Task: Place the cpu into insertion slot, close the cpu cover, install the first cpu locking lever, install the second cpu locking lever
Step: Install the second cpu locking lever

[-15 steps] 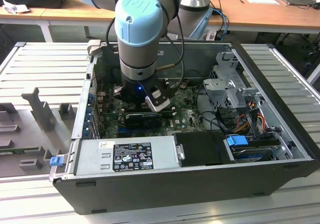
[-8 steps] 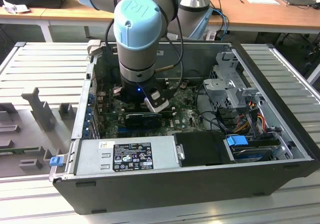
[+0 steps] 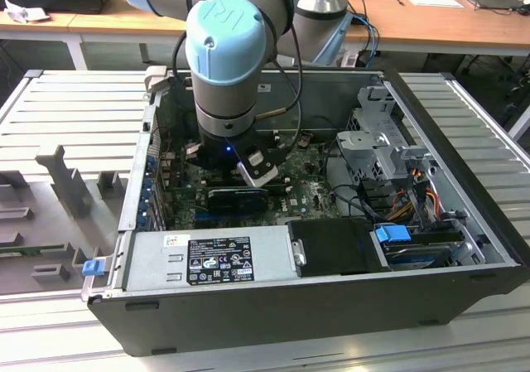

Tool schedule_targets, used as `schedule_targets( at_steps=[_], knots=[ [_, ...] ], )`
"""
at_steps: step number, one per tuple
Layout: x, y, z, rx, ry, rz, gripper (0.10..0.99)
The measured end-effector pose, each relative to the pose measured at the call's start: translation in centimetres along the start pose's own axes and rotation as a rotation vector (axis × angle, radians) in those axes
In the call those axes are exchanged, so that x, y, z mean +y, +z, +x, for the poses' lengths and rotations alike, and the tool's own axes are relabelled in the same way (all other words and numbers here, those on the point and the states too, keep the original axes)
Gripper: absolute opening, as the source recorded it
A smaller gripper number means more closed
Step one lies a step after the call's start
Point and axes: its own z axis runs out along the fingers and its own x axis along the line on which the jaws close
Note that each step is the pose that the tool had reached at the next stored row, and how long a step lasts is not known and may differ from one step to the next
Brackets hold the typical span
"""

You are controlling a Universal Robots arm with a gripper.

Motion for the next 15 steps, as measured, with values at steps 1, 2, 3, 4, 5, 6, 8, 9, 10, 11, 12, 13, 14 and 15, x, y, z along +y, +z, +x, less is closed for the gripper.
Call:
schedule_targets(
  at_steps=[1, 2, 3, 4, 5, 6, 8, 9, 10, 11, 12, 13, 14, 15],
  knots=[
    [0.05, -0.15, 0.00, 0.0000, 0.000, 0.000, 0.106],
    [0.07, -0.19, -0.01, -0.0002, 0.000, 0.000, 0.106],
    [0.07, -0.21, -0.01, -0.0001, 0.000, 0.000, 0.106],
    [0.08, -0.26, 0.00, 0.0001, 0.000, 0.000, 0.106],
    [0.09, -0.27, 0.00, 0.0001, 0.000, 0.000, 0.106],
    [0.09, -0.28, 0.00, 0.0000, 0.000, 0.000, 0.106],
    [0.11, -0.35, 0.00, 0.0001, 0.000, 0.000, 0.106],
    [0.13, -0.42, 0.00, 0.0001, 0.000, 0.000, 0.106],
    [0.14, -0.45, 0.00, 0.0000, 0.000, 0.000, 0.106],
    [0.19, -0.59, -0.01, 0.0000, 0.000, 0.000, 0.106],
    [0.25, -0.78, -0.01, 0.0000, 0.000, 0.000, 0.106],
    [0.30, -0.92, -0.01, 0.0000, 0.000, 0.000, 0.106],
    [0.33, -1.01, -0.02, 0.0000, 0.000, 0.000, 0.106],
    [0.36, -1.13, -0.02, 0.0000, 0.000, 0.000, 0.106]
  ],
)
